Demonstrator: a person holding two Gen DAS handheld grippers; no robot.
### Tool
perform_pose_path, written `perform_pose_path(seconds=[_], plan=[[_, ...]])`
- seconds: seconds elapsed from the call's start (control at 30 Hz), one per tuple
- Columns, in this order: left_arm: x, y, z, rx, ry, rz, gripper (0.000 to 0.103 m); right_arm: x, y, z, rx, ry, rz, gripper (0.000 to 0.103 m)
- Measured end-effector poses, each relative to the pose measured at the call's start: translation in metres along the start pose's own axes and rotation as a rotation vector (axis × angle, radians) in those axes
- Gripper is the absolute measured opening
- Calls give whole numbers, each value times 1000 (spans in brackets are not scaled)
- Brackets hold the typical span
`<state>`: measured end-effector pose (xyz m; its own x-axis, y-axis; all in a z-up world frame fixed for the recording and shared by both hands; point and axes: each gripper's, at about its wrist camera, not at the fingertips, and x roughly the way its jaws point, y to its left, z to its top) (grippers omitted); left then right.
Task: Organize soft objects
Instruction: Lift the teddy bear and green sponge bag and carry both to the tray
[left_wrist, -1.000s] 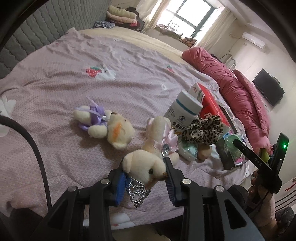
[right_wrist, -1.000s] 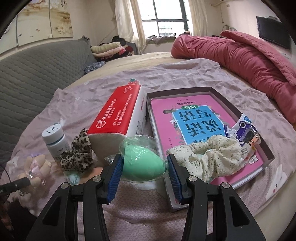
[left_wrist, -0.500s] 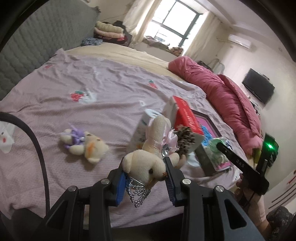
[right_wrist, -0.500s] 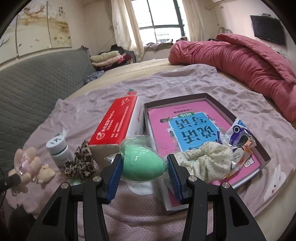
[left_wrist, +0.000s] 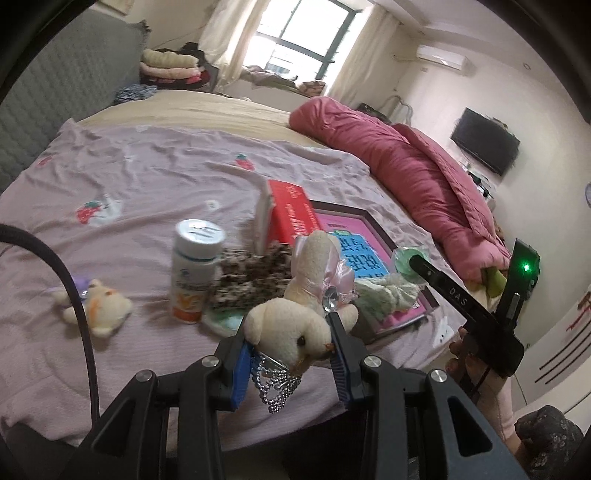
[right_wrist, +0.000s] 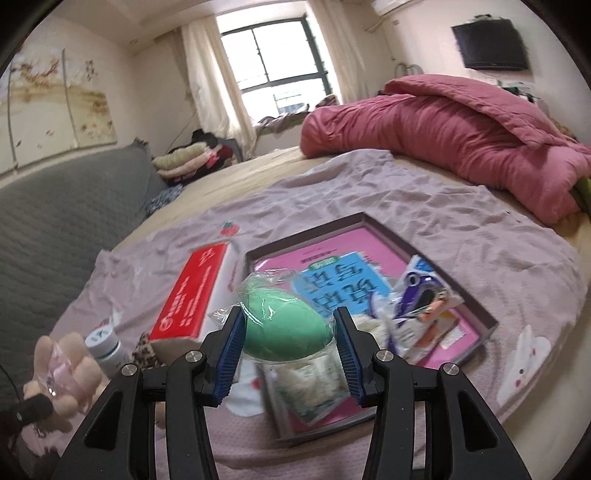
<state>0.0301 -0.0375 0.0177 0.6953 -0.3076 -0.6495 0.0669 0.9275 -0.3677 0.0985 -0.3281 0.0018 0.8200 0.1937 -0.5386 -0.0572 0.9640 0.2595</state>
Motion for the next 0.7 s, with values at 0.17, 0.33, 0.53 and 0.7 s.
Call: perform_pose_path(seconds=[0.17, 0.33, 0.53, 0.7], plan=[[11, -23, 3, 24, 19, -15, 38, -9, -23, 7, 82, -33, -14, 49], [22, -55, 11, 76, 21, -39, 38, -18, -39, 12, 128, -69, -28, 49], [40, -81, 14, 115, 40, -68, 38, -22, -60, 13, 187, -86, -57, 49], [58, -99, 11, 145, 73, -89, 38, -25, -76, 14, 227, -96, -84, 49]])
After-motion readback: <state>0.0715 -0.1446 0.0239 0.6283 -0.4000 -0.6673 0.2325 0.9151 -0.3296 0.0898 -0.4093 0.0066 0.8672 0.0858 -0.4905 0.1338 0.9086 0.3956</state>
